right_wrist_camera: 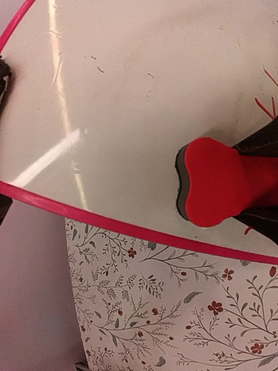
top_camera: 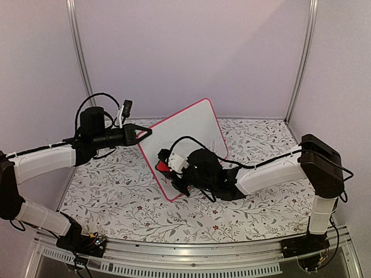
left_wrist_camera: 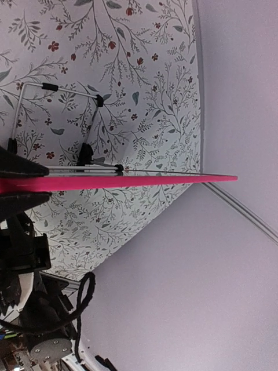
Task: Erase the whiteboard
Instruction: Erase the whiteboard at the center of the board.
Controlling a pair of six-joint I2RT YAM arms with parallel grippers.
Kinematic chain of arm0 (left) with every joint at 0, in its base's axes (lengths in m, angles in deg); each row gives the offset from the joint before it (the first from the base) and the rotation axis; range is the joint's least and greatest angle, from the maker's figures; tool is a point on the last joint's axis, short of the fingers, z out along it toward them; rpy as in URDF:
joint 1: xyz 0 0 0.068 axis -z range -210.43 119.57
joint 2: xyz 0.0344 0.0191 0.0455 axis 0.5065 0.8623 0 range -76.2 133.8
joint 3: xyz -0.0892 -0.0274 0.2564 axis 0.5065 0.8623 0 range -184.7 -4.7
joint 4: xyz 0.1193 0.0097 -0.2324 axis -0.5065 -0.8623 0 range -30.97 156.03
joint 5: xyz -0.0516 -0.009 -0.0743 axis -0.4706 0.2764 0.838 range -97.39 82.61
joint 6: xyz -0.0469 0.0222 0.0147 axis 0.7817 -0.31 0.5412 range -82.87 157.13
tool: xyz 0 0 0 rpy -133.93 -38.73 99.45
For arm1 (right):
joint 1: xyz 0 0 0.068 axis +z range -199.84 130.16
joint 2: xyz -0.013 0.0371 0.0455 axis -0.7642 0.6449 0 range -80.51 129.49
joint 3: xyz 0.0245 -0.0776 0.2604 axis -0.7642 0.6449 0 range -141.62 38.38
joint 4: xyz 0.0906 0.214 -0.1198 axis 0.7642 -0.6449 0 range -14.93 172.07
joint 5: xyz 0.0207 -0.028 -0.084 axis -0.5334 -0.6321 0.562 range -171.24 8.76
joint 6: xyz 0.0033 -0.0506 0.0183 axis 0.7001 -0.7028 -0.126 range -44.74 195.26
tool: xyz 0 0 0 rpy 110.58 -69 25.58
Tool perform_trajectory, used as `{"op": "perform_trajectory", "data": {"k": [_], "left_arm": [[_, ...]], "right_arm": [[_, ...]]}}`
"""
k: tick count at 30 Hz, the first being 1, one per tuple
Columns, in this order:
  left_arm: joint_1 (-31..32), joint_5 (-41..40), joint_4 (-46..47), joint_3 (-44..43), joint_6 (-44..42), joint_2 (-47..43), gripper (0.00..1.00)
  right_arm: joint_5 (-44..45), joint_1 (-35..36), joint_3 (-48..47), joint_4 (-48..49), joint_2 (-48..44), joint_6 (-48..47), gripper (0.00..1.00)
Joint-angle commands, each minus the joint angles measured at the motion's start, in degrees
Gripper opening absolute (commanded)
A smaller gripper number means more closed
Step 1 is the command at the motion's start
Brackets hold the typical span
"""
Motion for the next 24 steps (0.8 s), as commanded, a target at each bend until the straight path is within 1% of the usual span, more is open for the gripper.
{"op": "perform_trajectory", "data": {"k": [1, 9, 17, 24], "left_arm": [[1.5, 5.4, 3.3, 0.1, 1.7, -1.0, 0.00], [1.4, 5.3, 3.2, 0.1, 1.6, -0.9, 0.00], [1.4, 5.3, 3.2, 0.1, 1.6, -1.1, 0.00], [1.4, 5.4, 3.3, 0.0, 1.6, -1.1, 0.00]], "right_arm": [[2.6, 1.4, 2.4, -7.8, -0.3, 0.3, 0.24], [5.9, 2.2, 5.2, -9.0, -1.0, 0.8, 0.23], [9.6, 2.3, 5.0, -12.1, -0.4, 2.8, 0.23], [13.0, 3.9, 4.3, -12.8, 0.0, 3.0, 0.23]]}}
